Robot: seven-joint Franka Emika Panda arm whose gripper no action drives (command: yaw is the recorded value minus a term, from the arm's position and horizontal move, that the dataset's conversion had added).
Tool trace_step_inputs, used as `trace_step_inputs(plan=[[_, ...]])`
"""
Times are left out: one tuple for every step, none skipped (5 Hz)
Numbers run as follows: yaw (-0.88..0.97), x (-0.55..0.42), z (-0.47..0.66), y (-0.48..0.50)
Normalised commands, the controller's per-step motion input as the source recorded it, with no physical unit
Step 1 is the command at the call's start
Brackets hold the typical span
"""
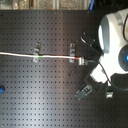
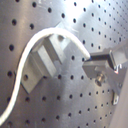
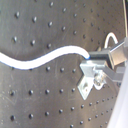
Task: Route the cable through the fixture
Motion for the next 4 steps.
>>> trace_step_inputs(plan=[[-0.03,0.149,-0.07,-0.130],[0.00,0.223,-0.18,-0.145],[0.04,0.235,-0.33,-0.181],[0.00,0.206,-0.15,-0.140]])
